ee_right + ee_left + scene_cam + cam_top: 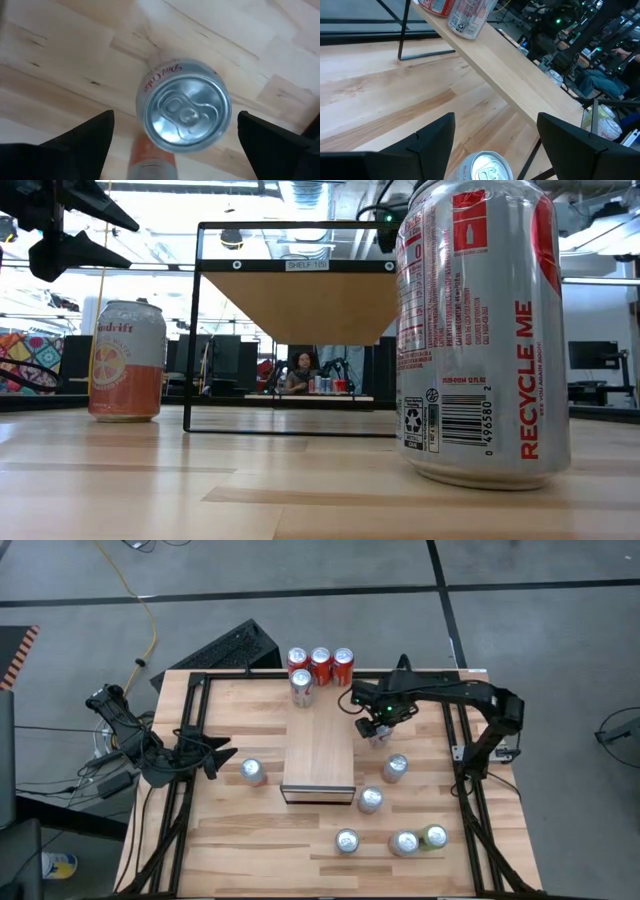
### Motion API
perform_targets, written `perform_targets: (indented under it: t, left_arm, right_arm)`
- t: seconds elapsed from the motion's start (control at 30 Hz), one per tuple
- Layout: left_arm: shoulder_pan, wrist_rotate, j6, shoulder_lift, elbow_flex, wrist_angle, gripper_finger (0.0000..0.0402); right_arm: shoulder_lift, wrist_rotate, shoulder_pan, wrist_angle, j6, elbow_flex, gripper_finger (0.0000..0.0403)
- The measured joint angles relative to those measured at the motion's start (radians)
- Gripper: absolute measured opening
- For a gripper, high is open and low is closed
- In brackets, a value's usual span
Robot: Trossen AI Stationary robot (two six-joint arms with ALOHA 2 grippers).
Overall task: Place canned beverage on shelf
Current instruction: Put the bottom red-silver soda can on the shelf aligned with the other red-silver soda can
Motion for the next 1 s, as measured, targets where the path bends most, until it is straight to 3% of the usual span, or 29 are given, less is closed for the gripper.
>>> perform_targets:
  t: [0.2, 0.7, 1.0]
  left_arm:
    - [0.0, 0.0, -0.009, 0.0, 0.0, -0.002, 0.027]
    - [0.0, -0.001, -0.016, 0.0, 0.0, -0.014, 0.027]
    - [0.0, -0.002, -0.027, 0.0, 0.0, -0.041, 0.027]
  right_arm:
    - [0.029, -0.029, -0.017, -0.007, -0.061, 0.0, 0.0372]
    - [0.036, -0.031, -0.066, -0.002, -0.178, 0.001, 0.0232]
    - [0.036, -0.03, -0.065, -0.009, -0.321, 0.015, 0.0228]
